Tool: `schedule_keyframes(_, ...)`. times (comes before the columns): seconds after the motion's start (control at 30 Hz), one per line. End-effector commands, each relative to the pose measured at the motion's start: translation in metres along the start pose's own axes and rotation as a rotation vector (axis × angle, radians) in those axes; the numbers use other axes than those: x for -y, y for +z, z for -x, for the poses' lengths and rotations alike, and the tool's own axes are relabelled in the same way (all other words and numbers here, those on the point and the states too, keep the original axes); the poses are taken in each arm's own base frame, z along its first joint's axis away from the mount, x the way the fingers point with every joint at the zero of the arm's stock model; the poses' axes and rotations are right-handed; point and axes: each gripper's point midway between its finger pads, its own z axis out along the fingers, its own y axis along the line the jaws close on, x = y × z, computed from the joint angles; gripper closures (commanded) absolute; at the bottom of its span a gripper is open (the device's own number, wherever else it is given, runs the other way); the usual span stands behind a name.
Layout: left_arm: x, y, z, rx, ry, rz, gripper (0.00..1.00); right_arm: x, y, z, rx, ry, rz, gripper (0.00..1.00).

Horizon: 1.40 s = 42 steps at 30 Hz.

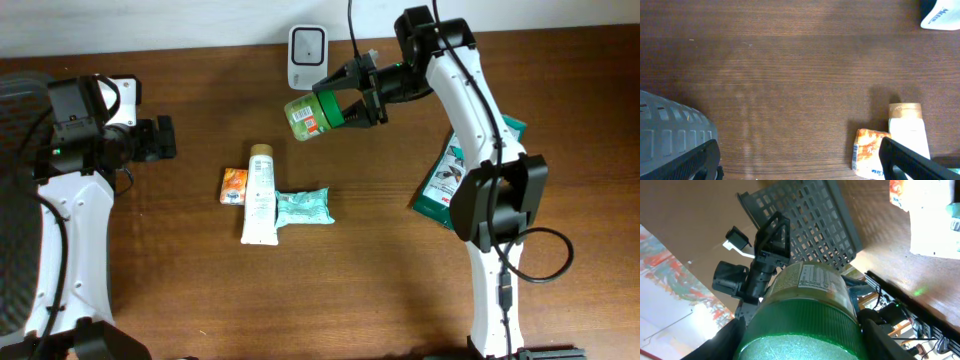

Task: Scan the item barcode
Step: 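Carry the jar right and set it beside the green package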

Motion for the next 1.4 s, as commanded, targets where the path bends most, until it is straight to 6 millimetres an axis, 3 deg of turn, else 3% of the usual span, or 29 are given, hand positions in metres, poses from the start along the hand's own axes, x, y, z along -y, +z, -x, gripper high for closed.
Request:
schedule_keyframes(0.0, 0.0, -0.001, 0.0, 0.004, 0.011, -0.008, 0.01, -0.023, -0.005, -0.026, 0.045, -0.137, -0.041, 0.55)
schedule_keyframes(0.07, 0.0, -0.001, 0.0, 0.004, 0.011, -0.008, 0.01, 0.0, 0.002, -0.003, 0.143, -0.329, -0.226, 0.55)
schedule_keyframes(0.1, 0.0, -0.001, 0.0, 0.004, 0.011, -0.008, 0.01, 0.012, 0.005, 0.021, 0.23, -0.494, -0.384, 0.55)
schedule_keyframes(0.13, 0.0, -0.001, 0.0, 0.004, 0.011, -0.008, 0.01, 0.019, 0.003, 0.038, 0.303, -0.548, -0.491, 0.55)
schedule_keyframes(0.2, 0.0, -0.001, 0.0, 0.004, 0.011, -0.008, 0.01, 0.029, -0.018, 0.091, 0.602, -0.666, -0.852, 0.55)
schedule_keyframes(0.23, 0.0, -0.001, 0.0, 0.004, 0.011, -0.008, 0.01, 0.024, -0.029, 0.11, 0.748, -0.71, -0.996, 0.55)
schedule_keyframes(0.33, 0.0, -0.001, 0.0, 0.004, 0.011, -0.008, 0.01, -0.02, -0.042, 0.147, 1.087, -0.855, -1.119, 0.55)
schedule_keyframes(0.47, 0.0, -0.001, 0.0, 0.004, 0.011, -0.008, 0.01, -0.086, -0.031, 0.187, 1.245, -1.27, -1.095, 0.55)
schedule_keyframes(0.53, 0.0, -0.001, 0.0, 0.004, 0.011, -0.008, 0.01, -0.109, -0.028, 0.199, 1.324, -1.428, -1.095, 0.55)
schedule_keyframes(0.63, 0.0, -0.001, 0.0, 0.004, 0.011, -0.008, 0.01, -0.112, -0.021, 0.217, 1.371, -1.552, -1.126, 0.54)
schedule_keyframes(0.97, 0.0, -0.001, 0.0, 0.004, 0.011, -0.008, 0.01, -0.106, -0.012, 0.224, 1.343, -1.599, -1.118, 0.54)
schedule_keyframes(1.07, 0.0, -0.001, 0.0, 0.004, 0.011, -0.008, 0.01, -0.123, -0.004, 0.201, 1.326, -1.616, -1.104, 0.5)
schedule_keyframes(1.17, 0.0, -0.001, 0.0, 0.004, 0.011, -0.008, 0.01, -0.127, -0.006, 0.158, 1.229, -1.5, -1.092, 0.5)
schedule_keyframes(1.2, 0.0, -0.001, 0.0, 0.004, 0.011, -0.008, 0.01, -0.121, -0.011, 0.148, 1.188, -1.454, -1.11, 0.5)
schedule_keyframes(1.27, 0.0, -0.001, 0.0, 0.004, 0.011, -0.008, 0.01, -0.091, -0.025, 0.137, 1.058, -1.356, -1.207, 0.5)
schedule_keyframes(1.3, 0.0, -0.001, 0.0, 0.004, 0.011, -0.008, 0.01, -0.061, -0.033, 0.136, 0.957, -1.285, -1.282, 0.56)
schedule_keyframes(1.37, 0.0, -0.001, 0.0, 0.004, 0.011, -0.008, 0.01, -0.005, -0.047, 0.134, 0.804, -1.085, -1.319, 0.56)
